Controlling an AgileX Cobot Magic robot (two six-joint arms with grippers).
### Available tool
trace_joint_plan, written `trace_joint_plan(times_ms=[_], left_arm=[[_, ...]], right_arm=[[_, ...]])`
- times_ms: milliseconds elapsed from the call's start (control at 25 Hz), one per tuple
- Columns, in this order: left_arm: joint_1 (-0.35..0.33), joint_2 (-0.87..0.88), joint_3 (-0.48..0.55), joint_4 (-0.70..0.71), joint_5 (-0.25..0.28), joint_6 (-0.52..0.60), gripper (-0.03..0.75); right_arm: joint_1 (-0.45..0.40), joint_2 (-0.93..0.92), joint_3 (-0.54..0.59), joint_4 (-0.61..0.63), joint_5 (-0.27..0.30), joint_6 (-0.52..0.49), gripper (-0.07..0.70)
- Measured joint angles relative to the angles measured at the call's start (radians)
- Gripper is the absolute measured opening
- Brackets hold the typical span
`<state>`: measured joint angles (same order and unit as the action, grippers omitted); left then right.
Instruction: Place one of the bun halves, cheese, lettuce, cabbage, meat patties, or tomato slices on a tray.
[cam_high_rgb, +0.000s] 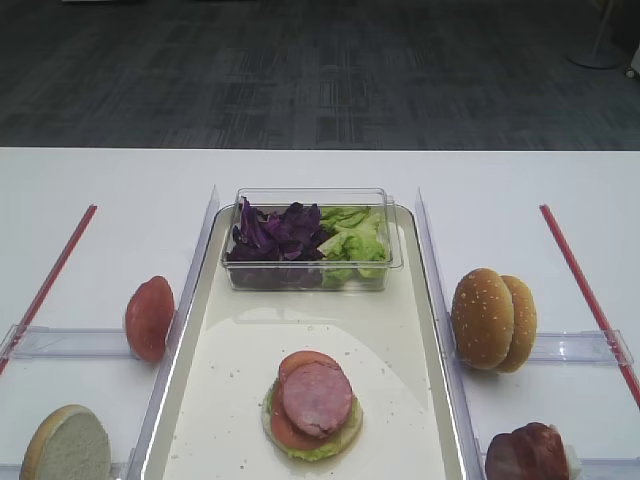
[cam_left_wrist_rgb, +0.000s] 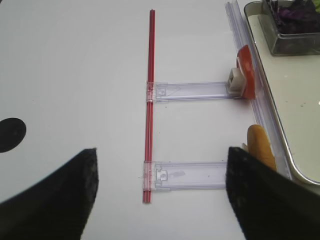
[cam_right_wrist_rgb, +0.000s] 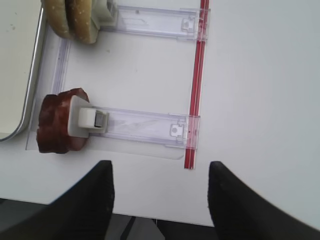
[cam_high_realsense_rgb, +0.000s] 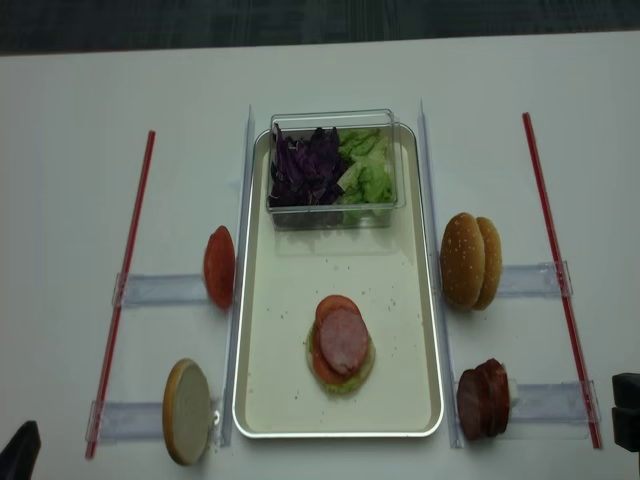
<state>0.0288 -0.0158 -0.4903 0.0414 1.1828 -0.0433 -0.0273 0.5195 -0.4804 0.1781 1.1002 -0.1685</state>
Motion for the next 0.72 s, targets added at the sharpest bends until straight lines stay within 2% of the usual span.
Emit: trace_joint_plan(times_ms=[320,720], left_arm=[[0.0,0.0,0.0,0.0,0.0,0.0,0.491],[0.0,0.0,0.0,0.0,0.0,0.0,0.491]], right_arm=[[0.0,-0.109,0.0,0.0,0.009,-0.001,0.445],[0.0,-0.121,0.0,0.0,0.012,-0.001,0.445]])
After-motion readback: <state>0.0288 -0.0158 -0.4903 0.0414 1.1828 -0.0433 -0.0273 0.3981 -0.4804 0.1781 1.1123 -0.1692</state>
